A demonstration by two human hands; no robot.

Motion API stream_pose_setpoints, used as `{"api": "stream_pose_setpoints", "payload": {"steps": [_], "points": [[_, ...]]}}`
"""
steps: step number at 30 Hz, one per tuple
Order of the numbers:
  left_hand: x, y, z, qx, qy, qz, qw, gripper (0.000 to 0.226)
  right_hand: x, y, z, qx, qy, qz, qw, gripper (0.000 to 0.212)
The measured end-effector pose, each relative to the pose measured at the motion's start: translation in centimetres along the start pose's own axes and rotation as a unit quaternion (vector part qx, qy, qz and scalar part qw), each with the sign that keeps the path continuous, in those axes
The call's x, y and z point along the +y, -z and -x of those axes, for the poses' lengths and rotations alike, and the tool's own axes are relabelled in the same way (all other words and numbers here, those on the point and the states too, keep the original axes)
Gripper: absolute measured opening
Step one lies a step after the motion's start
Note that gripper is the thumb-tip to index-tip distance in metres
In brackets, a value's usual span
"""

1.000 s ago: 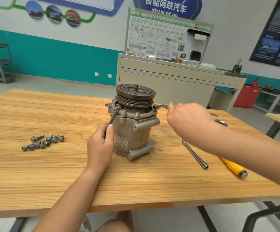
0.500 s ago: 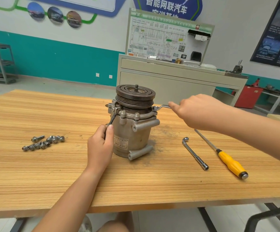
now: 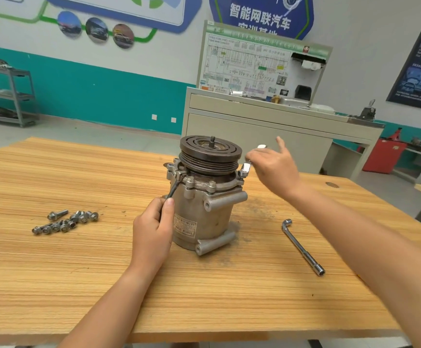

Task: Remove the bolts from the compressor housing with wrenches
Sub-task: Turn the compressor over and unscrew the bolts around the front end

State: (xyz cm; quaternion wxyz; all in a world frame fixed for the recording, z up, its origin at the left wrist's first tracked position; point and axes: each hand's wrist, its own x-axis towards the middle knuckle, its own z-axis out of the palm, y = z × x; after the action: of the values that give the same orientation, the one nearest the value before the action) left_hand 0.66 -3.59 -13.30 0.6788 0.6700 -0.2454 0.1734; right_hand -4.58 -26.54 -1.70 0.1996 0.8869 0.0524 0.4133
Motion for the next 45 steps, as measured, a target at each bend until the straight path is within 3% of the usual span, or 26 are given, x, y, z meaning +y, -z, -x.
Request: {"api": "stream_pose_setpoints", "payload": {"steps": [2, 5, 8, 10, 12, 15, 18, 25, 30, 36, 41, 45], "points": [[-0.1, 0.0, 0.0, 0.003, -0.001, -0.003, 1.000, 0.037, -1.1, -1.6, -0.3, 0.007, -0.020, -0.044, 0.999, 0.023], [0.0, -0.1, 0.1, 0.003, -0.001, -0.003, 1.000, 0.039, -1.1, -2.4, 0.0, -0.056, -0.096, -0.081, 0.991, 0.024], [0.1, 0.0, 0.1, -0.002, 0.003, -0.007, 1.000, 0.037, -0.2, -0.7, 0.8, -0.042, -0.265, -0.164, 0.949, 0.025], [0.2, 0.0, 0.2, 0.000, 0.001, -0.013, 1.000, 0.036, 0.0, 1.8, 1.0, 0.001, -0.313, -0.240, 0.919, 0.028], [0.3, 0.0, 0.2, 0.002, -0.007, -0.021, 1.000, 0.037, -0.3, 4.6, 1.6, -0.004, -0.283, -0.229, 0.931, 0.031], [0.6, 0.1, 0.2, 0.007, -0.008, -0.025, 1.000, 0.039, -1.6, 8.2, 2.6, -0.129, -0.205, -0.061, 0.968, 0.035], [0.7, 0.1, 0.2, 0.004, -0.003, -0.027, 1.000, 0.038, -3.6, 10.3, 2.8, -0.230, -0.180, 0.065, 0.954, 0.039], [0.9, 0.2, 0.2, -0.002, -0.006, -0.017, 1.000, 0.040, -6.7, 10.5, 1.2, -0.322, -0.132, 0.164, 0.923, 0.042], [0.7, 0.2, 0.2, 0.000, -0.008, -0.021, 1.000, 0.037, -9.4, 9.9, 0.4, -0.392, -0.134, 0.176, 0.893, 0.060], [0.8, 0.2, 0.2, 0.000, 0.004, -0.012, 1.000, 0.038, -7.3, 10.2, 0.4, -0.356, -0.039, 0.223, 0.907, 0.060], [0.8, 0.1, 0.2, 0.005, 0.001, -0.021, 1.000, 0.037, -4.6, 10.6, 0.5, -0.349, -0.018, 0.175, 0.921, 0.038], [0.8, 0.2, 0.1, 0.000, 0.000, -0.014, 1.000, 0.036, -3.5, 10.2, 0.1, -0.320, 0.029, 0.161, 0.933, 0.035]]}}
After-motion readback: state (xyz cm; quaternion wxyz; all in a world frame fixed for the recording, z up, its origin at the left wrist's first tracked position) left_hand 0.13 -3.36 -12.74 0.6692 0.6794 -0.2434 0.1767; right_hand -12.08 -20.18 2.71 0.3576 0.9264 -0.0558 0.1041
